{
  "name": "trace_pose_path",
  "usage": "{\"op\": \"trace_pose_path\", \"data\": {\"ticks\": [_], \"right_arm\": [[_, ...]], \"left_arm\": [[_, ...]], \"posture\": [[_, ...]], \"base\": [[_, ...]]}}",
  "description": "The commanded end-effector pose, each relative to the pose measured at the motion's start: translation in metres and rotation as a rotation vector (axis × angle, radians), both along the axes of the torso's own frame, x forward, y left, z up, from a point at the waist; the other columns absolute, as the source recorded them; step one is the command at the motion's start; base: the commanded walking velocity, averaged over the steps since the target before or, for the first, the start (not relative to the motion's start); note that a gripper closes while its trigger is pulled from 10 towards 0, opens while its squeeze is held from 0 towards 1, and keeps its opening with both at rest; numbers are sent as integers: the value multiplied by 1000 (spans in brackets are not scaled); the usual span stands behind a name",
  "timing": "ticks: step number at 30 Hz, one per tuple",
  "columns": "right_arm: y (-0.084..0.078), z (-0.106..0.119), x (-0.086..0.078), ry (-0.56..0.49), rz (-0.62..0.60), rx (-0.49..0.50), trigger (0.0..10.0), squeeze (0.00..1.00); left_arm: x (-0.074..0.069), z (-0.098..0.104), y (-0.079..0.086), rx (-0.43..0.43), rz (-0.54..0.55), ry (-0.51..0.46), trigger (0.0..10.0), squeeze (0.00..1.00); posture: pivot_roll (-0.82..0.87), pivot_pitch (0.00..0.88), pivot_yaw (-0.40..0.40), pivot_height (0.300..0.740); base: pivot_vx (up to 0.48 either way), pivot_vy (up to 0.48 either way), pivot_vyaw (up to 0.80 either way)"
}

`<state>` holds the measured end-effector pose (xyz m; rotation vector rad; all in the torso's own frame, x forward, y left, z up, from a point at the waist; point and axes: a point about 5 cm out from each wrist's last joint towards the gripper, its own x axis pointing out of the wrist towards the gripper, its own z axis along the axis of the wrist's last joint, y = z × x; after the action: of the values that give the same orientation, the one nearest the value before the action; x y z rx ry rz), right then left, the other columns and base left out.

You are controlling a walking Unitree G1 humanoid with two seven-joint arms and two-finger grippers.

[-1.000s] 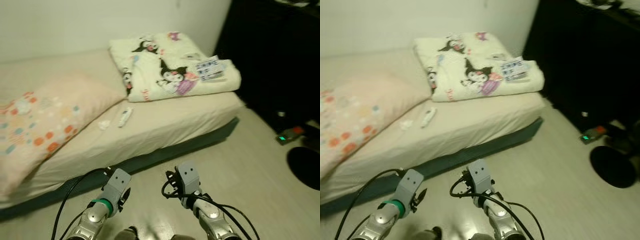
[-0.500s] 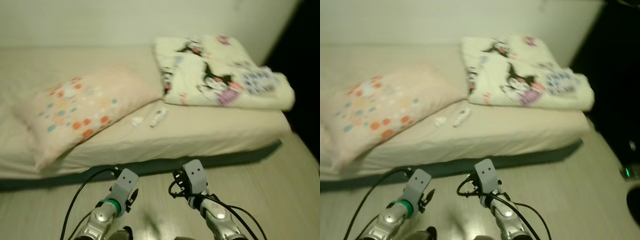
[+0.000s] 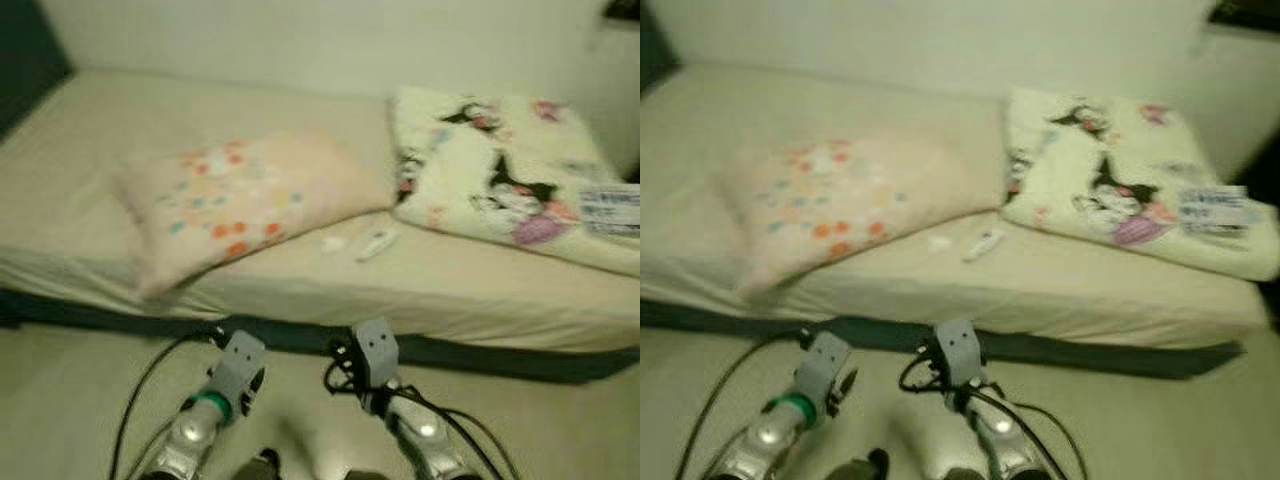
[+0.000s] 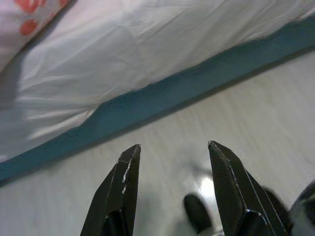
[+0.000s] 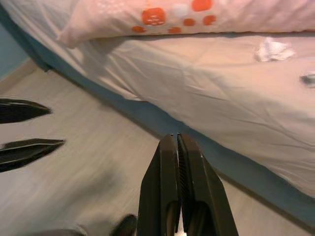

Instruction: Clean up the room

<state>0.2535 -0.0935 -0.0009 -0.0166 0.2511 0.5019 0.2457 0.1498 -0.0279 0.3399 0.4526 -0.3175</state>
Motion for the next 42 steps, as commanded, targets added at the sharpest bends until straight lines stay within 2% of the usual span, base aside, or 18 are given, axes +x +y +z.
{"op": "trace_pose_path", "data": {"ticks": [1,4,5,7,9,12,16,26,34,42], "right_arm": [[-8,10,8,-51,-62,21,10000,0],[-17,27,22,-120,-115,40,10000,0],[-17,27,22,-120,-115,40,10000,0],[-20,34,27,-143,-127,46,10000,0],[-20,34,27,-143,-127,46,10000,0],[-23,39,32,-156,-143,59,10000,0],[-23,36,31,-144,-146,59,10000,0],[-26,29,24,-114,-146,43,10000,0],[-28,27,24,-102,-148,35,10000,0],[-26,25,22,-91,-144,32,10000,0]], "left_arm": [[7,10,-7,-29,-8,-60,10000,0],[24,33,-14,-84,0,-174,10000,0],[24,33,-14,-84,0,-174,10000,0],[34,49,-21,-102,-24,-243,10000,0],[34,49,-21,-102,-24,-243,10000,0],[47,79,-40,-128,-102,-366,10000,0],[50,92,-52,-145,-145,-416,10000,0],[50,98,-57,-161,-149,-421,10000,0],[47,103,-60,-167,-172,-427,10000,0],[47,106,-62,-162,-187,-435,10000,0]], "posture": [[-62,14,-32,740],[-62,17,-32,740],[-62,17,-32,740],[-58,19,-37,740],[-58,19,-37,740],[-59,18,-39,740],[-60,19,-39,740],[-61,21,-37,740],[-57,22,-39,740],[-58,22,-37,740]], "base": [[465,0,0],[465,0,0],[465,0,0],[465,0,0],[465,0,0],[465,0,0],[440,0,0],[374,0,0],[0,0,0],[330,0,0]]}}
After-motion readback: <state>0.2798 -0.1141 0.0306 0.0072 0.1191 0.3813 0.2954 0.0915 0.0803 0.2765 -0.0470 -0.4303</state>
